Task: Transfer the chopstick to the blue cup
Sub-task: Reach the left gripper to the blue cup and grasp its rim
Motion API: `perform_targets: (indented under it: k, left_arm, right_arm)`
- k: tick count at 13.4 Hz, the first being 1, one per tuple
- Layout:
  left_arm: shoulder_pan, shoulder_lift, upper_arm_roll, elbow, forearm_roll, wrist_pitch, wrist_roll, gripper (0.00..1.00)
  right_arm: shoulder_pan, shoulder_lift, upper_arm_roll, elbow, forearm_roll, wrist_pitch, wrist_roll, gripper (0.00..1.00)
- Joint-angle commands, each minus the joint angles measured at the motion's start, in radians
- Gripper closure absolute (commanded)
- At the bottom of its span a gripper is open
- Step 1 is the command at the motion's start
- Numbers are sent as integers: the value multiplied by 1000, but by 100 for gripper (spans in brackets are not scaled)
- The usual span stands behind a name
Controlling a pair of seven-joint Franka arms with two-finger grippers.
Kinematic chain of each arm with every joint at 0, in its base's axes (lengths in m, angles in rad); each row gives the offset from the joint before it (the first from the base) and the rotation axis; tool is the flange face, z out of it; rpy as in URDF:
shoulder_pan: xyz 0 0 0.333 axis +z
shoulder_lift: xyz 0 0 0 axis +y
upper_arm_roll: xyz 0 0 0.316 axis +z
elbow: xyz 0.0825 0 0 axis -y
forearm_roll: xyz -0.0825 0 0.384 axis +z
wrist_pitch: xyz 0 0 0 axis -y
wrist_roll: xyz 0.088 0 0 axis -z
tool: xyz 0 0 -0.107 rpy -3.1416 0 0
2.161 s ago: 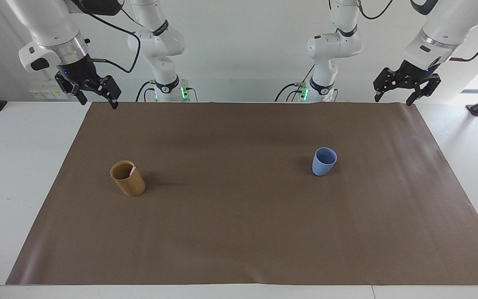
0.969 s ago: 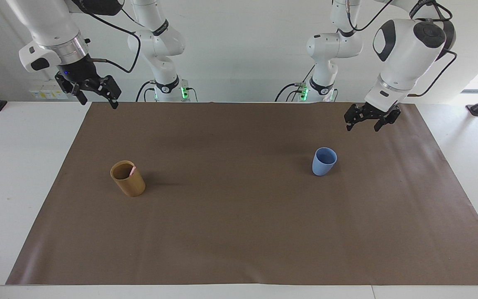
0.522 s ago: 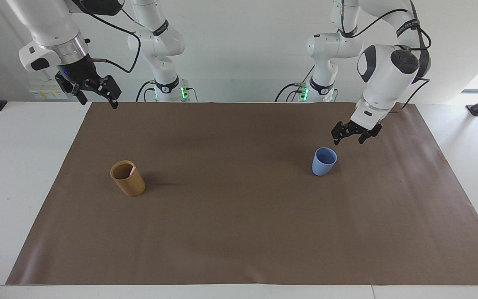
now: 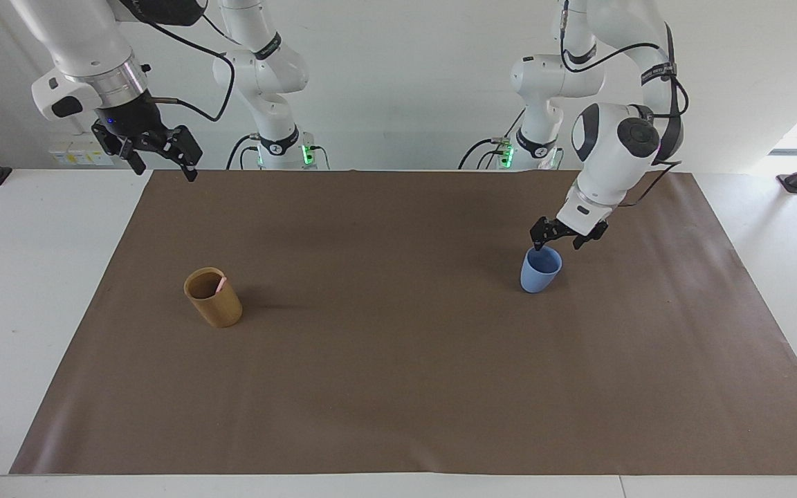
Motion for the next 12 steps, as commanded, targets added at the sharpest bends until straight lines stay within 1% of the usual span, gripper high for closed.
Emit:
perform_targets:
  k: [1,3,4,6,7,12]
  left_arm:
    - [-19,16,13,-44,-15,90,-9,0]
    - [-24,15,13,-61,-15,124,-9,0]
    - [-25,15,13,-61,-15,127,-9,6]
    - [-33,15,13,-61,-15,128,-8,81]
    - [-39,15,15,-61,-15,121,-7,100]
    - [-38,22,16,-38,-12,105,57,100]
  right_arm:
    - [-4,-22,6,-29,-6,15,5,0]
    - [-4,-22,4,-27,-6,17,5,0]
    - [-4,-22,4,-27,-6,17,5,0]
    - [-4,-22,6,-29,-6,15,5,0]
    - [-4,-22,6,-27,-6,15,5,0]
    - [-4,-22,6,-29,-6,17,5,0]
